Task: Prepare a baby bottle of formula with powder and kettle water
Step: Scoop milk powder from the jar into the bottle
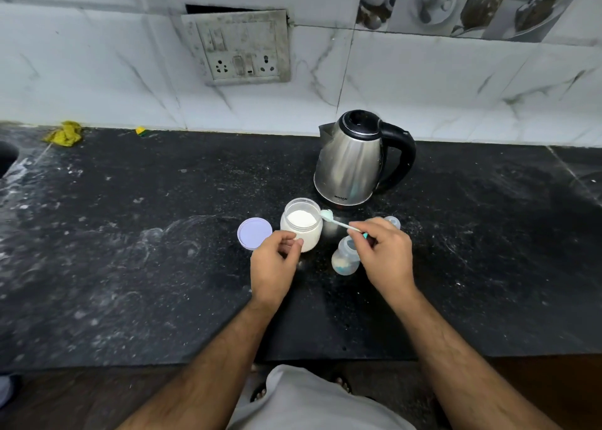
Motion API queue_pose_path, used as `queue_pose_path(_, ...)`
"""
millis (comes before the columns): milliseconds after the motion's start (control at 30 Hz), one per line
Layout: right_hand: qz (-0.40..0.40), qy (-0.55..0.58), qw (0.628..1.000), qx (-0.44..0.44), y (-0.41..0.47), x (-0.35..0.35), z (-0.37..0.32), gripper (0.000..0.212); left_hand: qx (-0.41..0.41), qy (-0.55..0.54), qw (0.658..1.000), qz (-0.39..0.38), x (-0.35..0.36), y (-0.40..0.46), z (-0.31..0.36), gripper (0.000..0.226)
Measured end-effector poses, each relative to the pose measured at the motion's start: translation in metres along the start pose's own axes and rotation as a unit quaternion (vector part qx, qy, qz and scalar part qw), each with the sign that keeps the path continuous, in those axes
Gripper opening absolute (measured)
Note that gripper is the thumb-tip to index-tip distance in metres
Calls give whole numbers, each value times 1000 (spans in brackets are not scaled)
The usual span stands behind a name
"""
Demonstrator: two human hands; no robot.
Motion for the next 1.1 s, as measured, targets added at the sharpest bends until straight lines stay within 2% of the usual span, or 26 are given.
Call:
queue_pose_path(133,-78,-17,997,2,33,24,-16,13,-10,23,1000,12,-18,11,-3,17)
queue_pose_path(233,-157,-70,985,23,52,42,-22,18,-24,35,999,8,-24,20,-7,25)
queue_pose_path(400,-240,-131,958,81,66,65,-17,21,-31,46,998,-40,-22,27,-8,47)
queue_pose_path(633,-206,-107,964,131,73,69,-16,8,-17,52,996,-71,-15,33,-8,49)
queue_pose_path(833,-214,-52,965,144,79,69,-14,17,-9,47,995,-93,-11,35,-10,48)
queue_pose_path(1100,-204,-9,967,154,76,75,-5,6,-9,45,994,-94,-11,35,-10,49)
Point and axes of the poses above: each hand's wrist, its own y-axis towards the middle knuckle, its own x-axis out of the palm, z = x × y, the point moved 3 cm from there along y, towards the middle knuckle, and after that the axes turned 2 degrees about -z, right-handed, at the moved point
